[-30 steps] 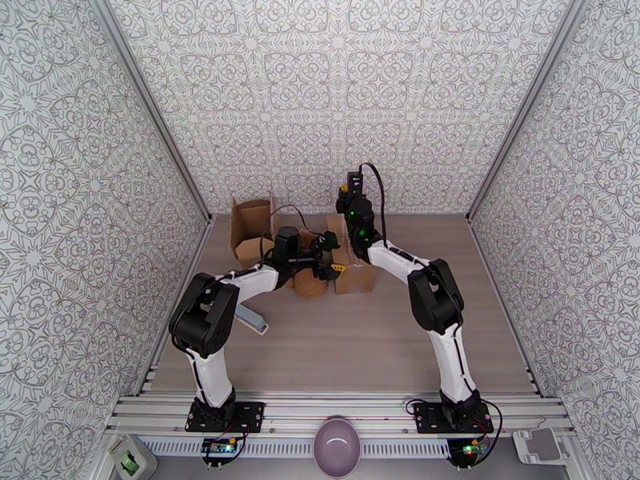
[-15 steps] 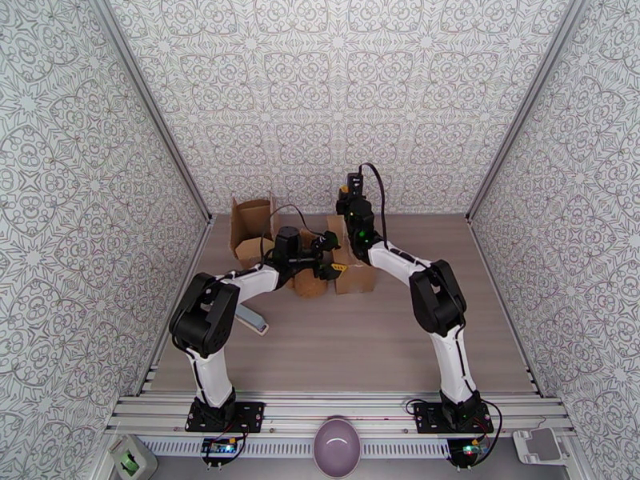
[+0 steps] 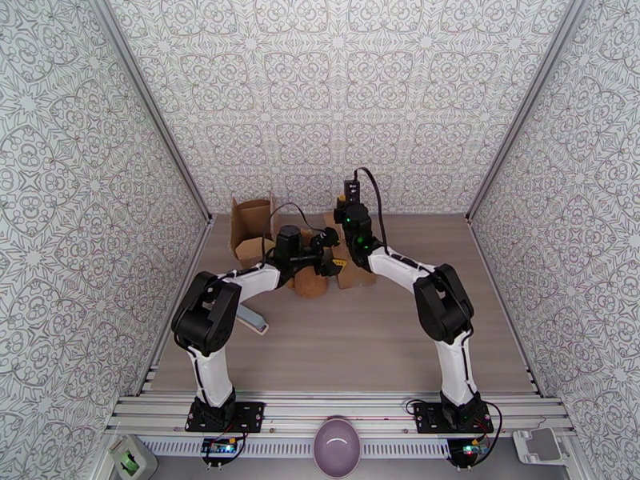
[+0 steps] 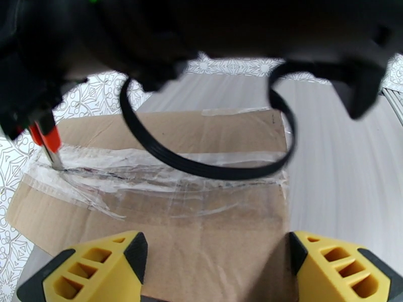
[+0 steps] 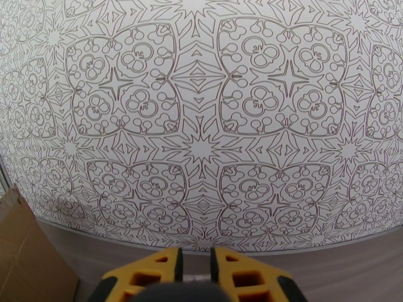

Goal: Unpack the express box

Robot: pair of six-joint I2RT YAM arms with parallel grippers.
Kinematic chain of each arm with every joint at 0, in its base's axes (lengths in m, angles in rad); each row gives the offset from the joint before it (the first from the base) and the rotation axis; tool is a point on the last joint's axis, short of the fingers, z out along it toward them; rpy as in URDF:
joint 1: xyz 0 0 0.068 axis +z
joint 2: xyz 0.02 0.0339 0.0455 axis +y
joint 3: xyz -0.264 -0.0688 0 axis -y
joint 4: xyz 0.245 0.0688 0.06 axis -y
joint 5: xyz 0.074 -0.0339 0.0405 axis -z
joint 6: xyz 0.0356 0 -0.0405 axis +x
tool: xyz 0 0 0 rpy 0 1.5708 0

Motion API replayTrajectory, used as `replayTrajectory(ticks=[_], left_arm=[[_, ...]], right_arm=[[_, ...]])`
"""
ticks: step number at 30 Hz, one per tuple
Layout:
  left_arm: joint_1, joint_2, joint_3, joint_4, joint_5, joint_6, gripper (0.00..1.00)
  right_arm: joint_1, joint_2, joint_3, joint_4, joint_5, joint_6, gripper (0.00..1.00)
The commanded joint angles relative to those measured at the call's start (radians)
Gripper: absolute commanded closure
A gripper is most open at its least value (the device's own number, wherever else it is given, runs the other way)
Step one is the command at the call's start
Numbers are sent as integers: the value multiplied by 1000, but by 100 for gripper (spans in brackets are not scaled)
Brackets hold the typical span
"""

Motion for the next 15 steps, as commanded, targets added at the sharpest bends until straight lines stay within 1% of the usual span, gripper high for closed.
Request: replayTrajectory(ticks=[1,6,15], left_arm=[[18,47,6,-81,-85,-68,24],[18,47,12,-80,-99,-73,24],[7,51,40,-77,-181,-100,24]], right_arm=[[6,-42,-21,-28,12,14,100],[7,-59,-40,-26,20,3,100],[11,-120,-95,-68,28,13,100]])
